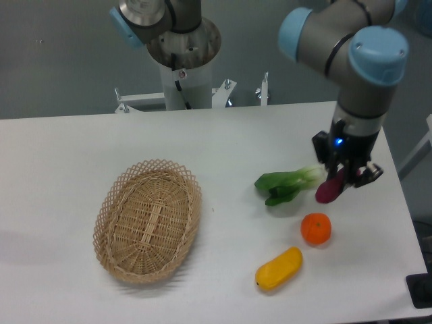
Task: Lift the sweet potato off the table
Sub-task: 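Lift the held sweet potato up and away from the table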
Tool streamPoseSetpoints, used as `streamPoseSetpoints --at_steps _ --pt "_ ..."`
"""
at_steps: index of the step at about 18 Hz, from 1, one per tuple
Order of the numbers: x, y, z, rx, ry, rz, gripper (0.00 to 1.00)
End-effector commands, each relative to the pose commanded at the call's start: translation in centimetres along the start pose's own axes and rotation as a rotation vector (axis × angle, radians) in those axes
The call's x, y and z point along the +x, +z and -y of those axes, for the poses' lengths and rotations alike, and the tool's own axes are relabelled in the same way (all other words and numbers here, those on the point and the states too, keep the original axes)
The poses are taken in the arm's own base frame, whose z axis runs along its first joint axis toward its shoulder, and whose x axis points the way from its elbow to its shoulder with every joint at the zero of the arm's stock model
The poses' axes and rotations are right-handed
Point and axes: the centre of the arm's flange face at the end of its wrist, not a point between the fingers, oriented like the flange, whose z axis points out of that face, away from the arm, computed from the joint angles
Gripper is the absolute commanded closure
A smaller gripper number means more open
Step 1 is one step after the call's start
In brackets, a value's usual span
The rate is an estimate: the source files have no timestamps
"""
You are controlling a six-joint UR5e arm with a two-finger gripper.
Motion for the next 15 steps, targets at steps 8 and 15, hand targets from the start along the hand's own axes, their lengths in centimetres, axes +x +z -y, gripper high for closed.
streamPoseSetpoints --at_steps 8,15 --pt "0.15 -0.57 -0.01 0.000 -0.002 0.009 0.72" --pt "0.18 -0.92 -0.08 -0.001 -0.003 0.017 0.72"
